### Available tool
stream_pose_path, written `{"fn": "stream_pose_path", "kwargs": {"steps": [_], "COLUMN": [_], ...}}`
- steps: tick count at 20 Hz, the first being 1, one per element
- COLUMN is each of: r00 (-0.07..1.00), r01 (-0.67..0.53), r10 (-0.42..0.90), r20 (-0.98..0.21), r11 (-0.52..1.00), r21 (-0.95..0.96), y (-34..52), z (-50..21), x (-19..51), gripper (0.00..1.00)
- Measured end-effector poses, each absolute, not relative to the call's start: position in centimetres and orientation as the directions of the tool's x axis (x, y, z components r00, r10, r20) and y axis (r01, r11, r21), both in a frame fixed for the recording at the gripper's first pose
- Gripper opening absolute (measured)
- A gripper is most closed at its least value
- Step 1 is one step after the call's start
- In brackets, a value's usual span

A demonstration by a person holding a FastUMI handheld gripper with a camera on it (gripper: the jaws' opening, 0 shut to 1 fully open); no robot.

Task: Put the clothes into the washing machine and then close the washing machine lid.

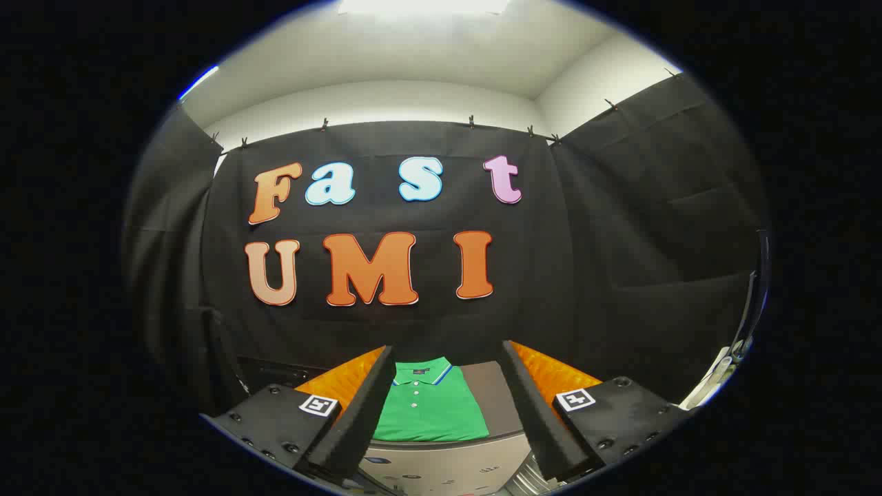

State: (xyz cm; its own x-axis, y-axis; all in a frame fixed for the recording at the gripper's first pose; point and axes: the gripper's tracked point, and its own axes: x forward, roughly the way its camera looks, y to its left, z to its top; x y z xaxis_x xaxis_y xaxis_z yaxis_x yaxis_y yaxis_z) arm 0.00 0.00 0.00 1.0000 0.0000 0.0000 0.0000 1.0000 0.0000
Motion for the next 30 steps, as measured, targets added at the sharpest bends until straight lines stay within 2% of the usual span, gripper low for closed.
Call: {"fn": "stream_pose_path", "kwargs": {"steps": [21, 24, 30], "r00": [1.0, 0.996, 0.948], "r01": [0.007, -0.032, -0.096], "r10": [-0.009, 0.033, 0.095], "r20": [0.021, -0.086, -0.303], "r11": [0.998, 0.999, 0.995], "r21": [0.063, 0.02, 0.013], "y": [0.4, 1.9, 4.9], "z": [0.9, -1.1, -3.2], "x": [0.4, 2.7, 11.9], "gripper": [0.99, 0.98, 0.98]}}
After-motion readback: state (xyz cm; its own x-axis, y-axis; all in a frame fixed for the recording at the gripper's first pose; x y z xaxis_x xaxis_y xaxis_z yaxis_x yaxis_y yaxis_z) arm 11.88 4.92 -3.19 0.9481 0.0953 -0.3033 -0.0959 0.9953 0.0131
